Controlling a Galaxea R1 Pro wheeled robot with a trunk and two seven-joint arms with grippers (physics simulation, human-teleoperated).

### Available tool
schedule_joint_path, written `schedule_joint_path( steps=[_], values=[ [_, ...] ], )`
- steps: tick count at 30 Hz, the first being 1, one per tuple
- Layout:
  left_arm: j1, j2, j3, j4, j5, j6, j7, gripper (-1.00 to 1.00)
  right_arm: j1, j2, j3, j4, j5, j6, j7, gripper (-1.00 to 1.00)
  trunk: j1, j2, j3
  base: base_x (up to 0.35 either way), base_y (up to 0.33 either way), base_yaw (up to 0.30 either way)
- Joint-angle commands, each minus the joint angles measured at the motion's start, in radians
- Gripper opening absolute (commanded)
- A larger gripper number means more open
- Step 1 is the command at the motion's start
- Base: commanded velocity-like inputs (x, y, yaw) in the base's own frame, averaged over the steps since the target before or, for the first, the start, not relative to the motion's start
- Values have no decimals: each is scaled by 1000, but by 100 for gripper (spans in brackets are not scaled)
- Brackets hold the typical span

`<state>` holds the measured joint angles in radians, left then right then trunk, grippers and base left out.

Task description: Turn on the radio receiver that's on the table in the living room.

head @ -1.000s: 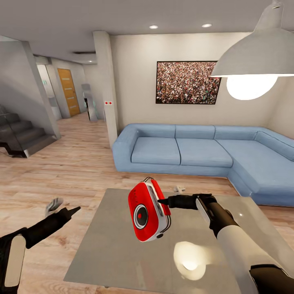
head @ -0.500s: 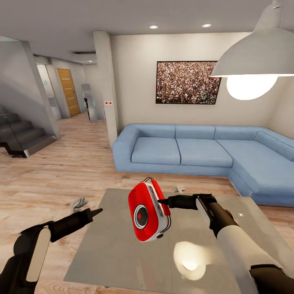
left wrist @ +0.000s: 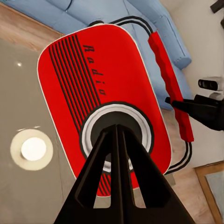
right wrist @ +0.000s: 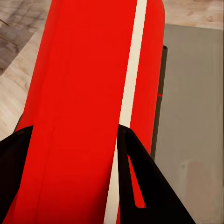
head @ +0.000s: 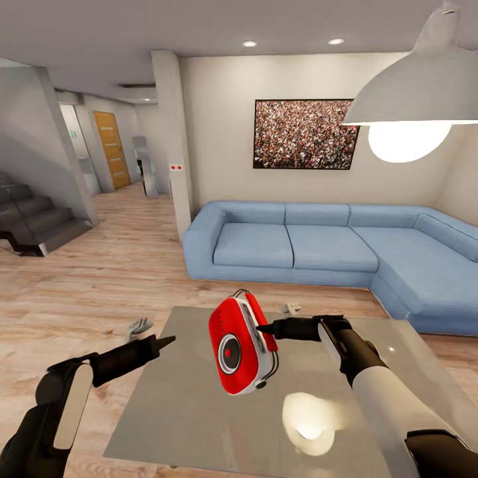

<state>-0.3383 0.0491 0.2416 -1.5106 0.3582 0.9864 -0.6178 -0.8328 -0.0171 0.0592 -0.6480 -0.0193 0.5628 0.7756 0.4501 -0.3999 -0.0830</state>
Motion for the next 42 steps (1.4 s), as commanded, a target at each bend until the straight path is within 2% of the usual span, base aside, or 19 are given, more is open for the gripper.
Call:
schedule_joint_path(
  steps=[1,37,42],
  values=[
    [-1,0,0,2,0,0,0,-100,0,0,-1,-1,-6,3,1,-100,0,0,0,0,0,0],
    [-68,-5,-2,148,0,-1,1,-100,0,2,-2,-1,1,3,1,-100,0,0,0,0,0,0],
    [-75,-16,-28,152,0,-1,2,-100,0,2,-2,-2,1,3,1,-100,0,0,0,0,0,0]
  ],
)
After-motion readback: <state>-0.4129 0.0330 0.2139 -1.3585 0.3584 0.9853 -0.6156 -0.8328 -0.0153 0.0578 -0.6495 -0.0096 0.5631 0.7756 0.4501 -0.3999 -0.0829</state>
